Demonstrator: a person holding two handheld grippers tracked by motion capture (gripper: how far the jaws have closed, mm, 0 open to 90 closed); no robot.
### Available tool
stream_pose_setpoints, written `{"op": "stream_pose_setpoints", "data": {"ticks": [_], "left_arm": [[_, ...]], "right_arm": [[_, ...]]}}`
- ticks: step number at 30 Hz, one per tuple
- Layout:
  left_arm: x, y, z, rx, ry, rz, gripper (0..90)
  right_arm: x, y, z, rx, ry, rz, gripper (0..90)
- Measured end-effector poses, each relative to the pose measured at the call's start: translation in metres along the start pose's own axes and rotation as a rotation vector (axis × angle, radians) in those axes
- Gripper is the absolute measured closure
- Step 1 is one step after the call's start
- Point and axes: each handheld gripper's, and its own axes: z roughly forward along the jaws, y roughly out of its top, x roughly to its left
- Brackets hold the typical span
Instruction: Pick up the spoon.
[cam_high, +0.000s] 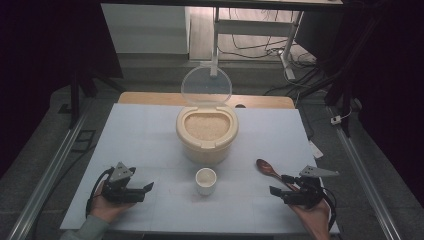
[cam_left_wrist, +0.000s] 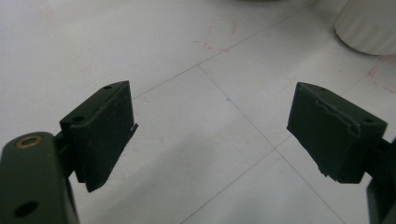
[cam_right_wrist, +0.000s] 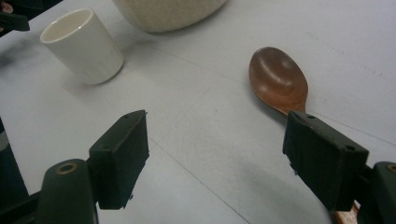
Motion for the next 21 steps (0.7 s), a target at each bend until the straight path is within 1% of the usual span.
{"op": "stream_pose_setpoints", "data": {"ticks": [8, 9, 17, 21], "left_arm": [[-0.0009, 0.0005, 0.0001, -0.001, -0.005, -0.001, 14.3], [-0.0011, 0.0005, 0.0001, -0.001, -0.005, -0.001, 14.3], [-0.0007, 0.0004, 0.0003, 0.002, -0.005, -0.004, 14.3], [-0.0010, 0.0004, 0.0007, 0.004, -0.007, -0.005, 14.3]], "right_arm": [[0.0036, 0.0003, 0.0009, 0.005, -0.011, -0.024, 22.6], [0.0045, 0.0007, 0.0010, 0.004, -0.015, -0.033, 22.6], [0.0053, 0.0019, 0.0029, 0.004, -0.010, -0.034, 22.6], [0.0061, 0.0056, 0.0004, 0.008, -0.032, -0.046, 22.5]]}}
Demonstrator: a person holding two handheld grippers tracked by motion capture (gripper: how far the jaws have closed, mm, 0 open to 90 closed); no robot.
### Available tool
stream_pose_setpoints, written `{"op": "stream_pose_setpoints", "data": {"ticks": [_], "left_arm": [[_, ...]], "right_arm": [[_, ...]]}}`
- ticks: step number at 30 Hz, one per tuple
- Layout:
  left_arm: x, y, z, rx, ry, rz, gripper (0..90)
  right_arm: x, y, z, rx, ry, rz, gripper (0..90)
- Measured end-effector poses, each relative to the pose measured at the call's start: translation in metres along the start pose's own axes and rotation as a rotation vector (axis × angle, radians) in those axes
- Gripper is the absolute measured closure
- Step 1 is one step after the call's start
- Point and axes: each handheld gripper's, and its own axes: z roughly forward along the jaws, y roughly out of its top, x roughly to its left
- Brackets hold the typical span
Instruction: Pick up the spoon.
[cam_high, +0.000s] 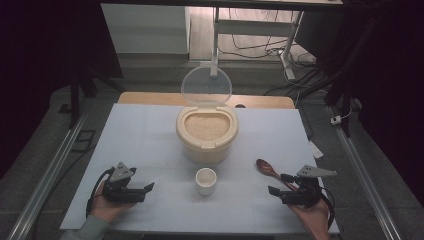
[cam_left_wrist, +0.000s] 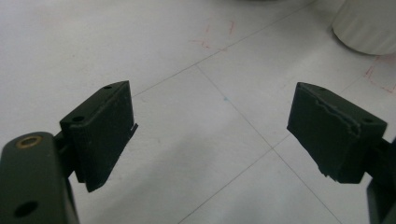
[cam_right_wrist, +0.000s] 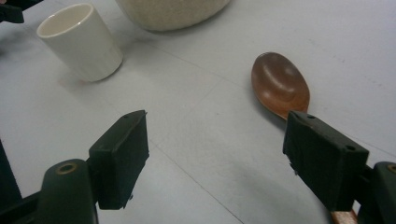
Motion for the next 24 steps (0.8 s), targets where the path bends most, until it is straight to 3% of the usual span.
{"op": "stream_pose_setpoints", "data": {"ticks": [10, 18, 21, 24], "left_arm": [[-0.001, 0.000, 0.002, 0.013, -0.008, 0.000, 14.1], [0.000, -0.001, 0.003, 0.021, -0.015, 0.000, 14.1], [0.000, -0.001, 0.003, 0.024, -0.015, -0.001, 14.1], [0.000, -0.001, 0.003, 0.025, -0.014, -0.001, 14.1]], "right_arm": [[0.002, 0.028, -0.012, 0.067, -0.082, -0.053, 22.3], [-0.007, 0.049, -0.010, 0.237, -0.109, -0.103, 25.7], [-0.010, 0.051, -0.009, 0.275, -0.108, -0.089, 26.6], [-0.017, 0.053, -0.003, 0.348, -0.121, -0.097, 28.0]]}}
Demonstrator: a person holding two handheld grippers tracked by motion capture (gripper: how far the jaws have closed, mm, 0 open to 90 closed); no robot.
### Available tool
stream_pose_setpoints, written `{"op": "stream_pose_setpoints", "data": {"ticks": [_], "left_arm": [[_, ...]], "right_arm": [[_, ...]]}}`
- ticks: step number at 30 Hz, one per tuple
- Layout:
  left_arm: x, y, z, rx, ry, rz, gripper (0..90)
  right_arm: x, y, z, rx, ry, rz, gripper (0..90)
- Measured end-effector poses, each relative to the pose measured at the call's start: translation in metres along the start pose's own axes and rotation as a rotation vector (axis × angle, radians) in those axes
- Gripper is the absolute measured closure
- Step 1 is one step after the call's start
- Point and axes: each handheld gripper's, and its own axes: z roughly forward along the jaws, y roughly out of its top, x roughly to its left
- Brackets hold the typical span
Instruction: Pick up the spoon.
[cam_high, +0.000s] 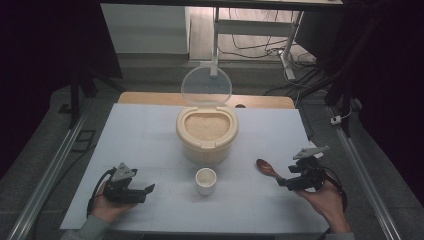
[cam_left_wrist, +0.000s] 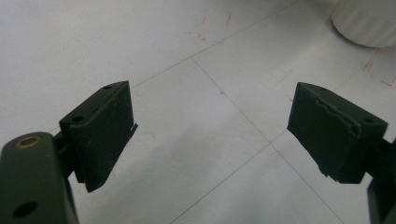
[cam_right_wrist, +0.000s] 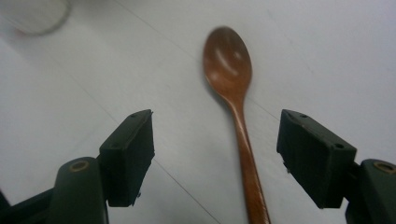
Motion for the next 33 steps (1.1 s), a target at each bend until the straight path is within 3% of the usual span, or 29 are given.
{"op": "stream_pose_setpoints", "data": {"ticks": [9, 18, 33], "left_arm": [[0.000, 0.000, 0.001, 0.006, -0.002, 0.002, 14.1], [0.003, -0.001, 0.002, 0.009, 0.001, -0.002, 14.0], [0.003, -0.001, 0.003, 0.017, 0.003, 0.002, 13.8]], "right_arm": [[-0.014, -0.007, 0.013, 0.092, -0.024, 0.017, 32.0], [-0.021, -0.014, 0.024, 0.167, -0.065, -0.007, 41.5], [-0.019, -0.012, 0.038, 0.286, -0.048, -0.073, 65.1]]}}
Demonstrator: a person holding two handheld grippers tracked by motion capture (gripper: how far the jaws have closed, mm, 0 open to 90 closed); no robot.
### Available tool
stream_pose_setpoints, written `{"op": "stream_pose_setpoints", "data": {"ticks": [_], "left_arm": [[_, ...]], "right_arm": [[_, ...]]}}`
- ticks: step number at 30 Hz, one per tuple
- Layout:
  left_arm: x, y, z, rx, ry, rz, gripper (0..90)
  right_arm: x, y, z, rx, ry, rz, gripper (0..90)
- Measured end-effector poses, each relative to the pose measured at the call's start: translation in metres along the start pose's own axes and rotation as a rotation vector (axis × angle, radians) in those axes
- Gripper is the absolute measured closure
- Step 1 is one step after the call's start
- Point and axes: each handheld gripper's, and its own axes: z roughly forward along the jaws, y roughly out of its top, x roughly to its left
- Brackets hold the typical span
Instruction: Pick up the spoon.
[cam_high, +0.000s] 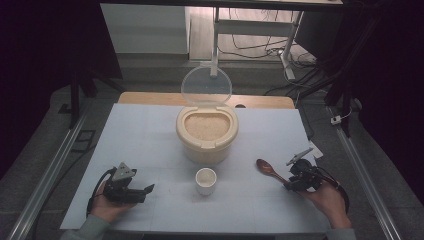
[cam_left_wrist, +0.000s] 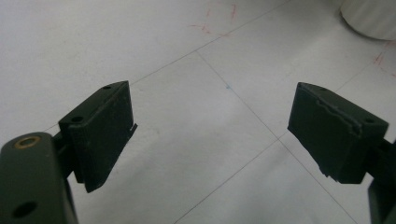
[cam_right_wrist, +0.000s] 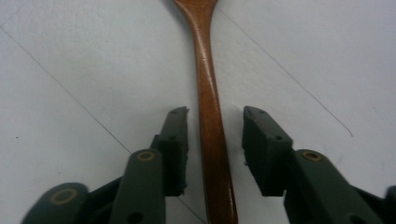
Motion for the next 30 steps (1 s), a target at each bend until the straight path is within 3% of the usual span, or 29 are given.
{"op": "stream_pose_setpoints", "data": {"ticks": [6, 7, 15, 30], "left_arm": [[0.000, 0.000, 0.000, 0.003, 0.000, 0.004, 13.8], [0.000, 0.000, 0.000, 0.004, 0.001, 0.005, 13.7], [0.000, 0.000, 0.000, 0.004, 0.002, 0.006, 13.7], [0.001, -0.001, 0.000, 0.004, 0.006, 0.006, 13.6]], "right_arm": [[-0.001, 0.004, 0.001, 0.015, 0.014, -0.015, 73.1], [-0.001, 0.006, 0.002, 0.021, 0.013, -0.033, 78.2], [0.005, 0.008, 0.002, 0.029, -0.021, -0.092, 79.2], [0.003, 0.003, -0.008, -0.045, 0.001, -0.080, 79.4]]}}
